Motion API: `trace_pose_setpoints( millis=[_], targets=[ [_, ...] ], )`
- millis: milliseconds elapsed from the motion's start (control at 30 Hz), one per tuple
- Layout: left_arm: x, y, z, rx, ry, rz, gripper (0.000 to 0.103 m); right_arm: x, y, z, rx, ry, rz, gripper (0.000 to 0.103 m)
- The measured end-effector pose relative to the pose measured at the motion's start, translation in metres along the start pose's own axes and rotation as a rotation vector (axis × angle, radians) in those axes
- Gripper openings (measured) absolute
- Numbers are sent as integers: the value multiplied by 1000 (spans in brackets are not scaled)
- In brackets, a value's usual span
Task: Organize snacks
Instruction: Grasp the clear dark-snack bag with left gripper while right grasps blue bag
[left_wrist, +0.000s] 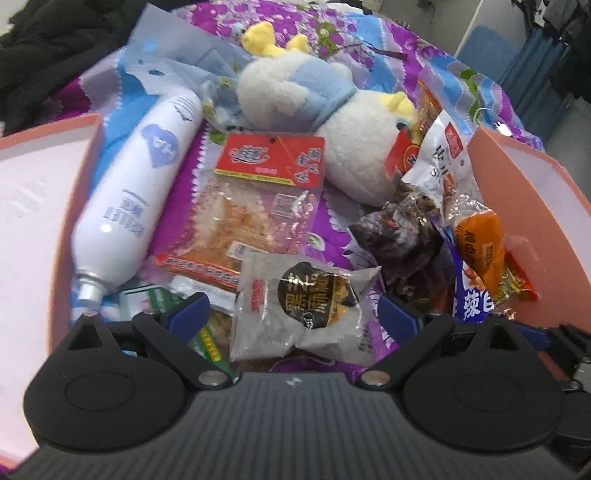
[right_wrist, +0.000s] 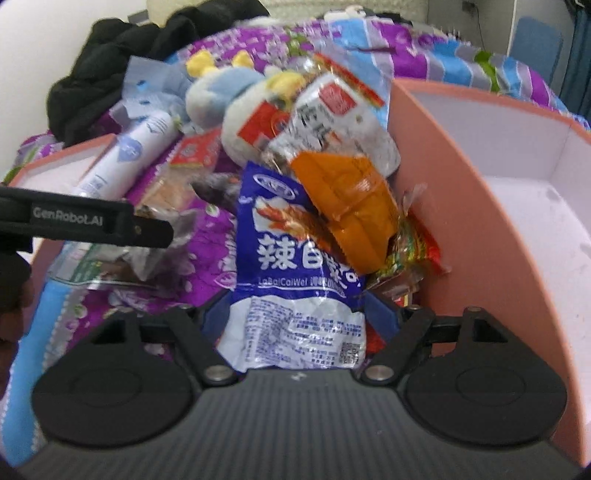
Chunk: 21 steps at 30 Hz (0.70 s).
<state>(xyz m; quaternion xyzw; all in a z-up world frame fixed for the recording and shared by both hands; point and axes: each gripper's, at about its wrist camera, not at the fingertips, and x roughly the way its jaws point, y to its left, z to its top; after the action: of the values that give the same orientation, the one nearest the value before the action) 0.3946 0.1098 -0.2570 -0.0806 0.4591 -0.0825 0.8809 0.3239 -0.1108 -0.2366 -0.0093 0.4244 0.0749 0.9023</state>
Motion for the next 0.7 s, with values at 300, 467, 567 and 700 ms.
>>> trace_pose_setpoints(
  millis=[300,467,567,700],
  targets=[
    [11,-13,-5,45,8,24,84,14,-13,4,94,54,93,80],
    [-1,-15,-5,14,9,22,75,2,-12,5,95,49,120,73],
    [-14,-16,-6,-3,3,21,73,-11,-8,3,83,32,141,73],
    [-41,-20,-12,-19,-19,24,73,-33,-5,0,69,7,163,73]
  ],
)
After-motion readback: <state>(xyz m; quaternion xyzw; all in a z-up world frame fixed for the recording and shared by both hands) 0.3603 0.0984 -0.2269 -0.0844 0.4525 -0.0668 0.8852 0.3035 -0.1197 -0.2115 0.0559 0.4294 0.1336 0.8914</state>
